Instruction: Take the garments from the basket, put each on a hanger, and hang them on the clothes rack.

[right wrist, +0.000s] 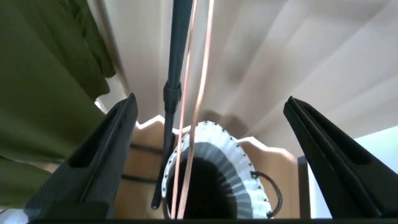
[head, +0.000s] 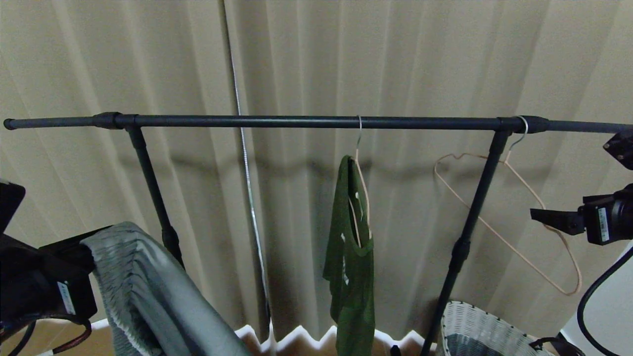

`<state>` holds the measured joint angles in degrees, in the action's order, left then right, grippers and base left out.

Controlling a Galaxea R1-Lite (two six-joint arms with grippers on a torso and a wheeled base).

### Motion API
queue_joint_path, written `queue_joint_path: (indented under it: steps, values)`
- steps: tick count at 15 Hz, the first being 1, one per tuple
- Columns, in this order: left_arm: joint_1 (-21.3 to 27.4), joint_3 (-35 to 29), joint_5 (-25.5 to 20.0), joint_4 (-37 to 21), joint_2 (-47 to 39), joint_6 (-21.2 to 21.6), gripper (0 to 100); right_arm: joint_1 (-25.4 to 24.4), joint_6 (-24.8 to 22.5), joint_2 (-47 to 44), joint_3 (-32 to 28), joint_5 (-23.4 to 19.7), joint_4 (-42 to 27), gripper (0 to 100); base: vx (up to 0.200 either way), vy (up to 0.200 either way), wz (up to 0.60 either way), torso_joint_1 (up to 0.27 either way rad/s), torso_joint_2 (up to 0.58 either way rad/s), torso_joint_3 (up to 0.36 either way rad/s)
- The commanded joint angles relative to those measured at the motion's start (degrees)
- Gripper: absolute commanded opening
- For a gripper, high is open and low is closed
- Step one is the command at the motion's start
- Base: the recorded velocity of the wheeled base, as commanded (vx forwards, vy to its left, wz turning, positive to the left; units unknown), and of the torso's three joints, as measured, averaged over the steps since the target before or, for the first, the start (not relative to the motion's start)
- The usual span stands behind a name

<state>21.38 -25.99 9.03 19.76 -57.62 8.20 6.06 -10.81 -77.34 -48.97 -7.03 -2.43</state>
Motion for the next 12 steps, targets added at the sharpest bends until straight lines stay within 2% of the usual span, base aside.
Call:
queue_joint_path:
  steps: [1, 2, 4, 7, 8, 9, 12]
  values:
    - [-0.3, 1.5, 0.0, 0.5, -0.3, -0.6, 0, 0.0, -0.1, -2.8, -0.3, -0.1, 0.6, 100, 0.0, 0.0, 0.0, 0.0, 0.0, 0.0]
    - [-0.5, 0.9, -0.2, 0.6, -0.4, -2.7, 0, 0.0, -0.1, -3.0, -0.1, -0.1, 2.3, 100, 0.0, 0.0, 0.0, 0.0, 0.0, 0.0]
    - [-0.9, -1.4, -2.5, 1.7, -2.4, -3.5, 0, 0.0, 0.0, -4.0, -0.1, -0.2, 3.1, 100, 0.0, 0.0, 0.0, 0.0, 0.0, 0.0]
    - [-3.7, -1.8, -3.4, 2.8, -5.0, -3.9, 0, 0.0, 0.0, -5.7, -0.5, -0.2, 3.2, 100, 0.0, 0.0, 0.0, 0.0, 0.0, 0.0]
    - [-6.4, -1.8, -3.6, 8.5, -8.2, -5.3, 0, -0.1, 0.4, -7.6, -0.6, -0.2, 3.2, 100, 0.0, 0.0, 0.0, 0.0, 0.0, 0.0]
    - [-7.1, -1.8, -3.7, 10.8, -9.6, -5.7, 0, -0.3, 1.6, -8.5, -0.9, -0.3, 3.3, 100, 0.0, 0.0, 0.0, 0.0, 0.0, 0.0]
    - [-8.6, -2.0, -5.1, 13.1, -13.0, -6.2, 0, -1.4, 5.0, -9.9, -1.5, 0.0, 5.3, 100, 0.0, 0.0, 0.0, 0.0, 0.0, 0.0]
